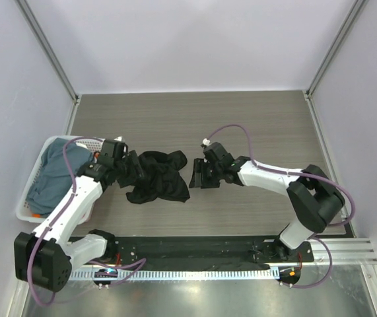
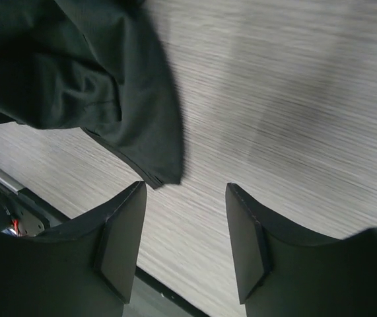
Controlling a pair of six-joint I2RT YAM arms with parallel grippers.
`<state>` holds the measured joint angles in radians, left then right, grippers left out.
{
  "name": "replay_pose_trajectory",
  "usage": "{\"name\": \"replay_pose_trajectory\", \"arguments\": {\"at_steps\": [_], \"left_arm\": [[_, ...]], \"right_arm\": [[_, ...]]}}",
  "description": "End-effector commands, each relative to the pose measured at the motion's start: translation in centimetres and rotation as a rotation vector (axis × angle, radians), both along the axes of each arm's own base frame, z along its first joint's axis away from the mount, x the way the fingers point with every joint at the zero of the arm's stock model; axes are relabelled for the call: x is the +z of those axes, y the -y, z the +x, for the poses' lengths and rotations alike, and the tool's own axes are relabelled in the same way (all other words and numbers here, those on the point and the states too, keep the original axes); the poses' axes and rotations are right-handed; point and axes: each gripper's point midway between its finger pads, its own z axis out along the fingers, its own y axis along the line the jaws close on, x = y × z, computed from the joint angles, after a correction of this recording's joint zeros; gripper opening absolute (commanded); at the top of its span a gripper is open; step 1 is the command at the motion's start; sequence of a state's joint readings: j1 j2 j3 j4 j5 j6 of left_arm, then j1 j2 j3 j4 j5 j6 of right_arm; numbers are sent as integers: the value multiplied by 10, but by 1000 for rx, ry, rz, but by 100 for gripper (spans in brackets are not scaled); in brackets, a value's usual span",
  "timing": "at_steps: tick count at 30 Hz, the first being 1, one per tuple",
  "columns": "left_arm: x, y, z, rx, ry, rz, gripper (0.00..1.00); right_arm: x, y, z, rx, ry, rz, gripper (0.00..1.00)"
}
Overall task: Fold and stack the t-shirts
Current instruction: Flatten the tshirt out
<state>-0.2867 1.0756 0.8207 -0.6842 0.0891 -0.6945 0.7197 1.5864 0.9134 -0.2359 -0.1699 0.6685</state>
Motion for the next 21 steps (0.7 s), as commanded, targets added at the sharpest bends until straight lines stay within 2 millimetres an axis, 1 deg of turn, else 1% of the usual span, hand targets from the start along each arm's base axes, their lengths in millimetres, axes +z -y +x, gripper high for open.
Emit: {"name": "replay_pose_trajectory", "arguments": {"at_steps": [1, 2, 3, 7, 8, 9, 11, 12, 14, 15, 16, 17, 18, 19, 20, 21], "left_arm": [[10, 5, 18, -25, 60, -2, 54], [7, 4, 20, -23, 51, 6, 53], [6, 4, 22, -21, 51, 11, 52], [-4, 1, 24, -18, 15, 38, 48], [-5, -3, 26, 0, 14, 61, 48], [-9, -6, 25, 8, -2, 81, 50], [-8, -10, 22, 19, -18, 96, 54], [-8, -18, 22, 42, -13, 135, 54], [-8, -26, 16, 56, -33, 172, 56], [-8, -32, 14, 69, -36, 196, 56], [-6, -34, 12, 70, -34, 204, 57], [-7, -36, 7, 72, -47, 210, 58], [-8, -36, 4, 71, -50, 210, 58], [-6, -35, 2, 67, -40, 201, 59], [-6, -35, 1, 66, -40, 194, 59], [-5, -34, -1, 63, -43, 191, 59]], "right_arm": [[0, -26, 11, -24, 42, 44, 56], [-3, -34, 8, -15, 43, 50, 56], [-14, -34, 4, -12, 27, 35, 56], [-28, -43, -3, -2, 27, 29, 53], [-30, -45, -5, 0, 24, 33, 53], [-36, -46, -6, 2, 15, 27, 52], [-38, -50, -8, 9, 14, 29, 50], [-40, -50, -7, 4, 19, 21, 48], [-45, -49, -6, 0, 15, 6, 42], [-46, -48, -5, -8, 15, -3, 36], [-46, -41, -3, -27, 27, -33, 19], [-44, -37, -1, -41, 40, -53, 9], [-43, -29, 6, -64, 71, -89, 1], [-33, -15, 13, -106, 110, -137, 1], [-27, -6, 18, -131, 138, -165, 1], [-16, 3, 23, -159, 168, -180, 1]]}}
